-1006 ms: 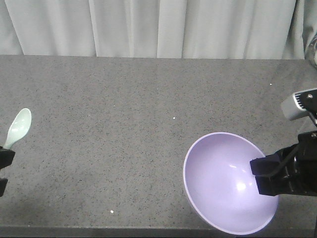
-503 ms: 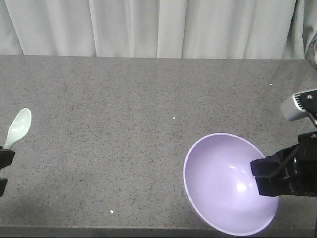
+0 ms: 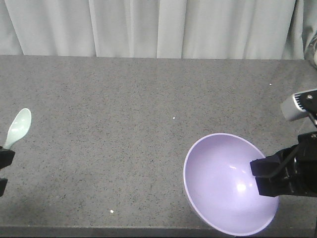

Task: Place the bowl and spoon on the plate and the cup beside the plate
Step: 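Turn the base toward the light blue plate holding spoon and bowl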

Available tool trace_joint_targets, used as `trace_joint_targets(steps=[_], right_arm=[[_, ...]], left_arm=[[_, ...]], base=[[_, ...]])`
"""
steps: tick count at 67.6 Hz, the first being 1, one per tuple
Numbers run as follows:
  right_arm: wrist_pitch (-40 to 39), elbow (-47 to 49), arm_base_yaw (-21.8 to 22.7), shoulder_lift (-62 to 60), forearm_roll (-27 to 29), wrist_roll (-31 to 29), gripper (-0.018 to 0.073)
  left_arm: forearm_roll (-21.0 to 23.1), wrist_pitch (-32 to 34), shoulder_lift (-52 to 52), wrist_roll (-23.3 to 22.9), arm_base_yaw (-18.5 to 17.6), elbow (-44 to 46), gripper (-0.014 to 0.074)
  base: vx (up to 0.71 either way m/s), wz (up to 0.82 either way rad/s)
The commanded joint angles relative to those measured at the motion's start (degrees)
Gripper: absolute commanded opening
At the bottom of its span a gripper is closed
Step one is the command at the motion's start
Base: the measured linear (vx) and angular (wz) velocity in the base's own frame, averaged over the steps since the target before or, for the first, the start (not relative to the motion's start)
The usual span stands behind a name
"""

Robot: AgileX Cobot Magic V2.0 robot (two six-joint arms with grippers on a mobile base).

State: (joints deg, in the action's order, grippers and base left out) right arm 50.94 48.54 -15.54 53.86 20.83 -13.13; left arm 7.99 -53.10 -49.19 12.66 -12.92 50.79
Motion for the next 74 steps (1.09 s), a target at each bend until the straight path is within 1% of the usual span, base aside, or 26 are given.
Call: trace_joint_targets(steps=[1, 34, 74], right_arm=[[-2.7, 1.6, -0.1, -0.6, 0.9, -0.3, -0.0004], [-2.7, 1.6, -0.1, -0.6, 0.9, -0.3, -0.0004], [-2.6, 1.6, -0.1, -0.6, 0.9, -0.3, -0.0001]], left_arm=[[1.1, 2.9, 0.5, -0.1, -0.3, 1.4, 0.0101], [1.1, 2.9, 0.5, -0.1, -0.3, 1.4, 0.0101], [1.1, 2.9, 0.5, -0.2, -0.3, 1.4, 0.0101]], base=[[0.00, 0.00], [0.00, -0.09], [-0.03, -0.46]])
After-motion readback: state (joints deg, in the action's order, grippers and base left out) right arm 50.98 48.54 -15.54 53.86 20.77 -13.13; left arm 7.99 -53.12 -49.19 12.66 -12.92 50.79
